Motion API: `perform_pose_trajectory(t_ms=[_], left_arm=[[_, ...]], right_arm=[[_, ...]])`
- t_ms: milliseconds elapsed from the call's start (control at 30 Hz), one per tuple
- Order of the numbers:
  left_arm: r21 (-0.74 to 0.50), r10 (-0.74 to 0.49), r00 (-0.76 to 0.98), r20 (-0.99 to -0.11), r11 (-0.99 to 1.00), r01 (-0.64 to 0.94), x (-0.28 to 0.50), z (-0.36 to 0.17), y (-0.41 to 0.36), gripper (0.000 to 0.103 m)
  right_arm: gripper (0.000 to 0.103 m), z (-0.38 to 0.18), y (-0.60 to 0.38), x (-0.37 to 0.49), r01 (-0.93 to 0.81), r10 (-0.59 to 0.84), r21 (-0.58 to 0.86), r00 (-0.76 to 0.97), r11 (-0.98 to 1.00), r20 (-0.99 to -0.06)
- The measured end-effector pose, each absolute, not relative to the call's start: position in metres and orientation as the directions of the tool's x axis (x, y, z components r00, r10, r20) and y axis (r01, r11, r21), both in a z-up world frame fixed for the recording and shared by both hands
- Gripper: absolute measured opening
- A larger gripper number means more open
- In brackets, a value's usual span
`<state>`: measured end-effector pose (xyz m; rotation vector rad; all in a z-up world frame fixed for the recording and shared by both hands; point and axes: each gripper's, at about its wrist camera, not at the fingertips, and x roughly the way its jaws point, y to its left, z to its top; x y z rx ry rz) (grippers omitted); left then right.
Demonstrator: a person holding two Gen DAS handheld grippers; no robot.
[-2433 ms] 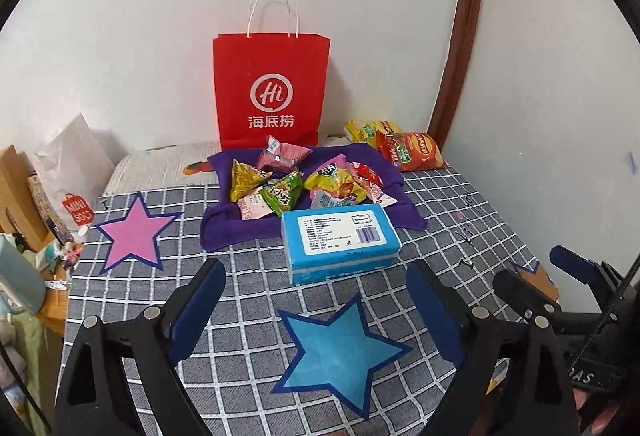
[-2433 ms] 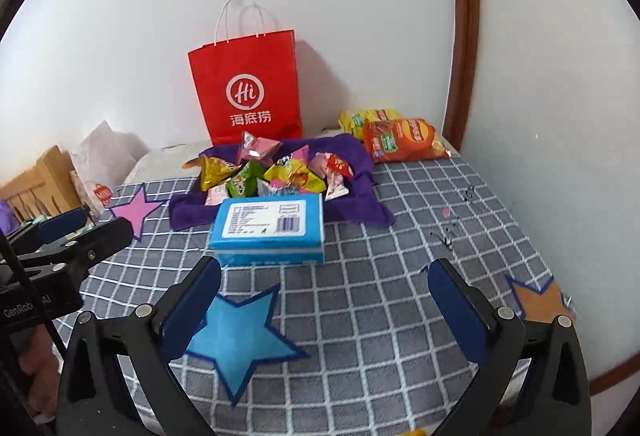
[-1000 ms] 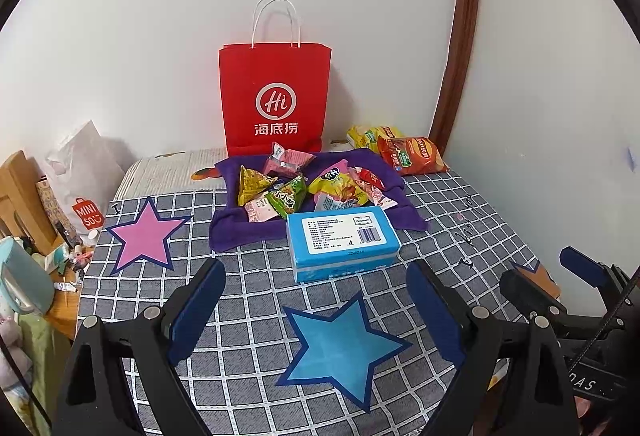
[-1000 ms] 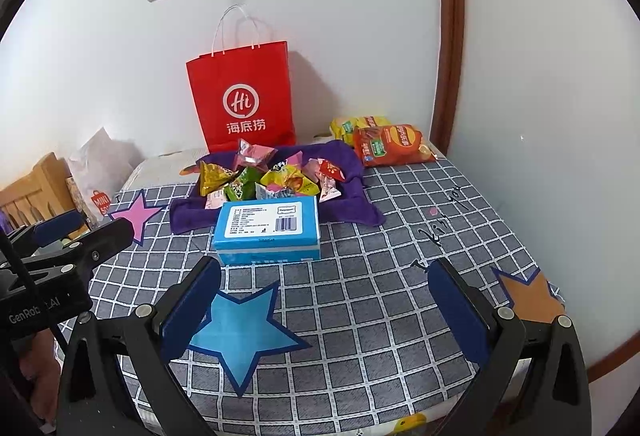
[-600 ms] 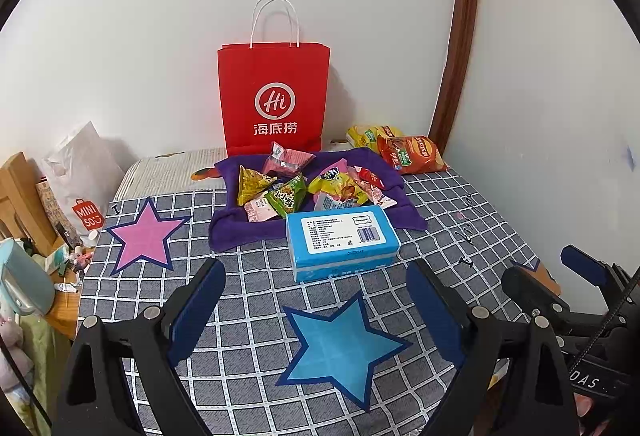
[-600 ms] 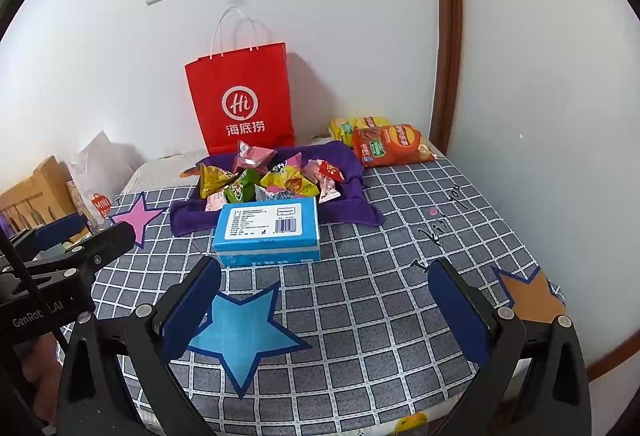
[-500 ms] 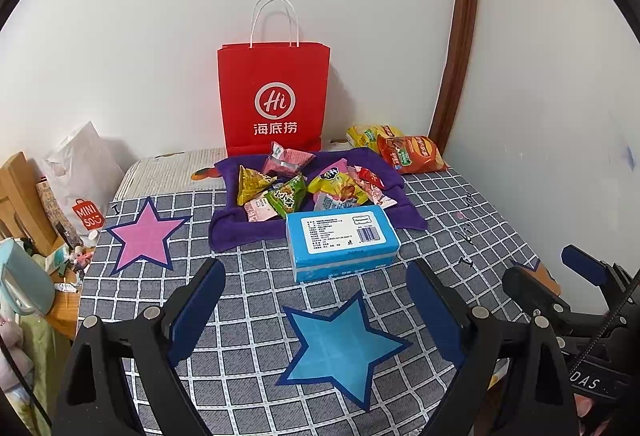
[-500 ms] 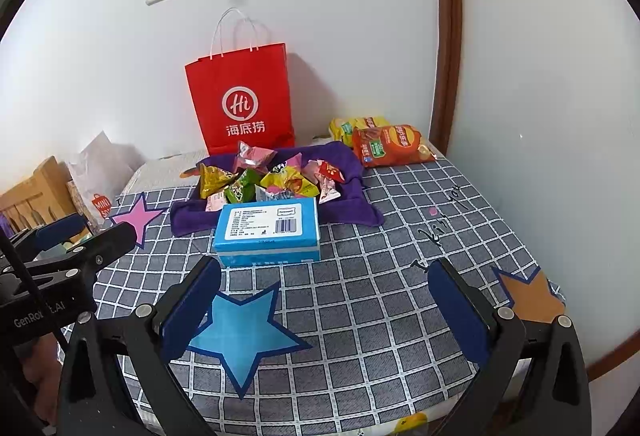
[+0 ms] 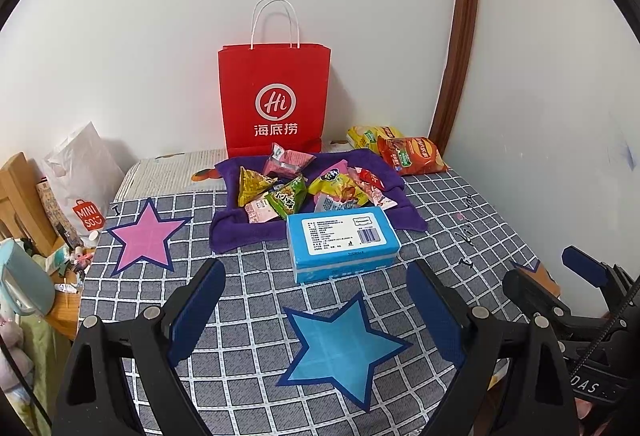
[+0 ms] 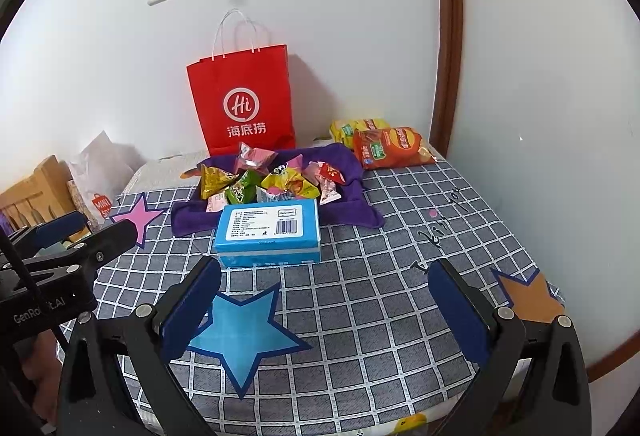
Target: Organize snacks
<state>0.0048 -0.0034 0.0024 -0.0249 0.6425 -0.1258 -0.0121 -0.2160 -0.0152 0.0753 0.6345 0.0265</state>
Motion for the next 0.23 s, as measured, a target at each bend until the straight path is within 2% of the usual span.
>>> perform_pose_trajectory(t_ms=[233], left_arm=[[-0.061, -0.115, 0.796, -0.595, 0.993, 0.099, 0.0065, 0.0015, 0.0002, 0.092]], right_arm=[[0.102, -0.0164, -0.2114, -0.0099, -0.015, 0.058, 0.078, 0.804, 0.997, -0.592]])
